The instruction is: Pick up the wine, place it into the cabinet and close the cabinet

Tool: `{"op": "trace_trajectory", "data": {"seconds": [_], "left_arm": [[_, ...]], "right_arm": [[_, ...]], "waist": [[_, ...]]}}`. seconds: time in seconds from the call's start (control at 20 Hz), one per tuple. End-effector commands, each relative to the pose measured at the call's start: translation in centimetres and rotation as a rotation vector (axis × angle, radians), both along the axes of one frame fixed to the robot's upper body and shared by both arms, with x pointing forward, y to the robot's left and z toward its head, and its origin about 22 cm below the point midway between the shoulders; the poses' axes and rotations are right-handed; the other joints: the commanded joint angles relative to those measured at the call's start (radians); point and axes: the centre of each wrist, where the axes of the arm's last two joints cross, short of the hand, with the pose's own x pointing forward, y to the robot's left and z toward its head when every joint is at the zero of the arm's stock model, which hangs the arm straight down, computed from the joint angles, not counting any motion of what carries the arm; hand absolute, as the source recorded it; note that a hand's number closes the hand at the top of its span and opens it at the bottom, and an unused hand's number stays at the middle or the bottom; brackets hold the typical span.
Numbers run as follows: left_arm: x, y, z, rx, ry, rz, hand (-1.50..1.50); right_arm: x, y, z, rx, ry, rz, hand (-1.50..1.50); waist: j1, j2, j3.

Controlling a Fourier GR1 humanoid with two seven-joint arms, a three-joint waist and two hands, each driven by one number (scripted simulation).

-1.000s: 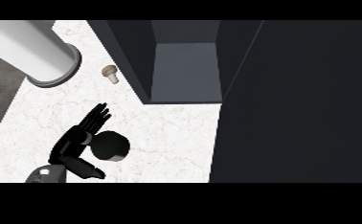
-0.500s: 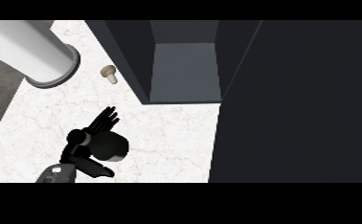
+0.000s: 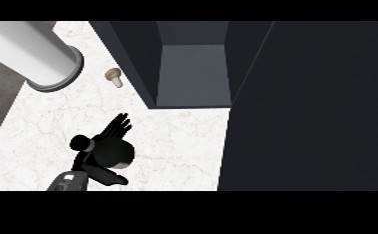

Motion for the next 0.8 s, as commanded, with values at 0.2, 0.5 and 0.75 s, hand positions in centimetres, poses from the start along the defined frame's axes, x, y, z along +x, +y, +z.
{"op": "trace_trajectory", "data": {"seconds": [0.2, 0.5, 0.75], "left_arm": [[-0.1, -1.1, -0.4, -0.162, -0.119, -0.043, -1.50], [1.8, -5.1, -0.3, -0.229, -0.097, -0.037, 1.50], [1.6, -3.5, -0.6, -0.244, -0.053, -0.047, 1.50]], "right_arm": [[-1.9, -0.1, 1.2, 0.012, 0.004, 0.031, -1.50], [-1.6, -0.4, 0.9, 0.015, -0.005, 0.019, -1.50], [-0.7, -0.9, 0.0, 0.001, -0.002, 0.026, -1.50]], "waist": [[0.004, -0.003, 0.001], [0.001, -0.003, 0.001], [-0.003, 0.002, 0.001]]}}
